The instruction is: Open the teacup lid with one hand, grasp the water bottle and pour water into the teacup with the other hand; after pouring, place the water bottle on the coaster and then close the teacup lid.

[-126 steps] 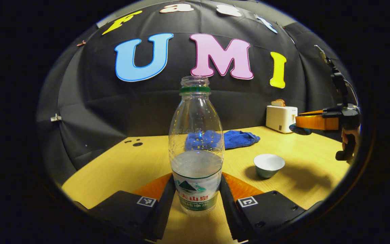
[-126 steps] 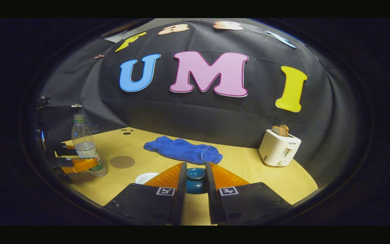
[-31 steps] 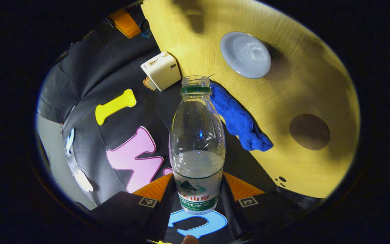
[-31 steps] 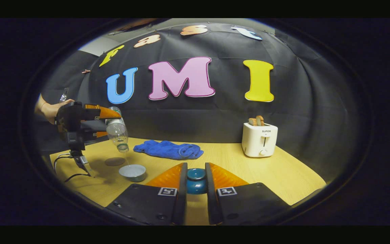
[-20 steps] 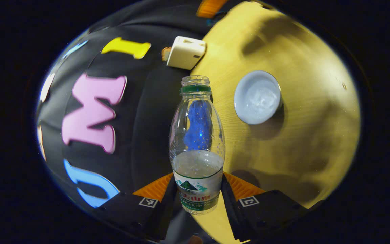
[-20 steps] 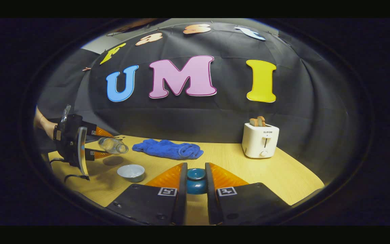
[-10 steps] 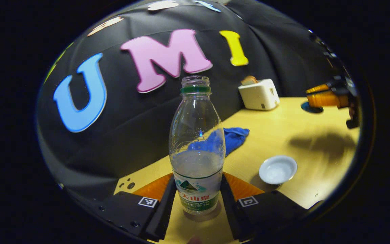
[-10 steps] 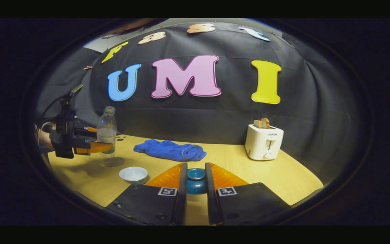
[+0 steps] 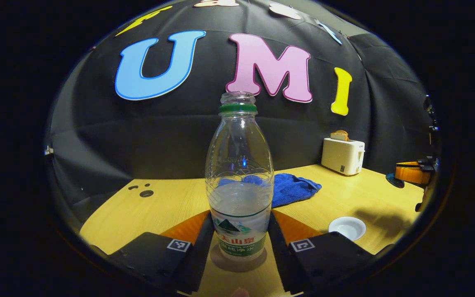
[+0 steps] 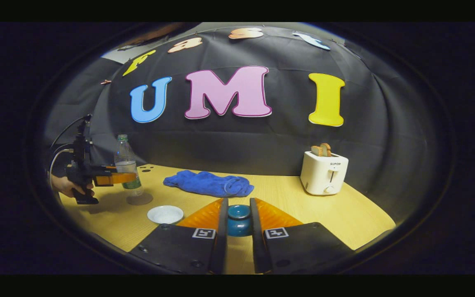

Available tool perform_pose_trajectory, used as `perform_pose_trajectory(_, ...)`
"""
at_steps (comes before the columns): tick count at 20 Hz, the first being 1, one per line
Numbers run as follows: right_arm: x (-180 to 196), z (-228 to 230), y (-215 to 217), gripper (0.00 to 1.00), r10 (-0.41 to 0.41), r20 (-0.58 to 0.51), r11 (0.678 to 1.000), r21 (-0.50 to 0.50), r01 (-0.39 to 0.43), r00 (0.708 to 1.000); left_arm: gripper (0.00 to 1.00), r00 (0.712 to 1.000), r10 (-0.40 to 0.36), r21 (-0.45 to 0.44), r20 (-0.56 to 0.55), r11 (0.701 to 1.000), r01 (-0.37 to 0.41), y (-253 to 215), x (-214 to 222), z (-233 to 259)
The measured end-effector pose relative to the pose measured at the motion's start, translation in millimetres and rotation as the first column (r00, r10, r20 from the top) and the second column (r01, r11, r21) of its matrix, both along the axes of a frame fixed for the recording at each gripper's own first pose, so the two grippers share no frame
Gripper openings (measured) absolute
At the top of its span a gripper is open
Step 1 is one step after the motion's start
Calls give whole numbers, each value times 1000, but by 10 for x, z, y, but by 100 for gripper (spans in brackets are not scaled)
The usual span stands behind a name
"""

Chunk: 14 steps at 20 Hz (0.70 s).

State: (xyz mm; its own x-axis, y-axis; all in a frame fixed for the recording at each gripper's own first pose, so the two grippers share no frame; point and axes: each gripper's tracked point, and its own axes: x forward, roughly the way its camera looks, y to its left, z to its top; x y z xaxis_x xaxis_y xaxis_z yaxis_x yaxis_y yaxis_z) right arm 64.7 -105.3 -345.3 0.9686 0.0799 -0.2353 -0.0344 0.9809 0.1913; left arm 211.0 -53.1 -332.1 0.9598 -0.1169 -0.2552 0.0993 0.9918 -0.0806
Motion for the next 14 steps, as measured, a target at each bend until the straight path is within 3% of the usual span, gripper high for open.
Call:
perform_pose_trajectory(7, 51, 18, 57, 24, 3, 1, 1000, -1, -3, 1000, 76, 999, 12, -6, -37, 1000, -12, 26, 20, -251)
perform_pose_trajectory(8, 45, 12, 69, 28, 5, 1, 1000, -1, -5, 1000, 75, 999, 14, -4, -42, 1000, -14, 37, 16, -267)
perform_pose_trajectory(10, 51, 12, 80, 24, 6, -1, 1000, 3, -6, 1000, 78, 999, 18, -12, -45, 1000, -18, 46, 2, -274)
perform_pose_trajectory(11, 56, 18, 86, 29, 5, 0, 1000, 5, -5, 1000, 75, 998, 17, -22, -59, 1000, -18, 31, -29, -337)
perform_pose_trajectory(12, 59, 20, 93, 24, 5, 1, 1000, 8, -5, 1000, 80, 997, 16, -35, -76, 999, -19, 28, -46, -371)
perform_pose_trajectory(14, 65, 14, 98, 24, 5, 1, 1000, 10, -5, 1000, 80, 996, 20, -56, -81, 998, -25, 41, -71, -404)
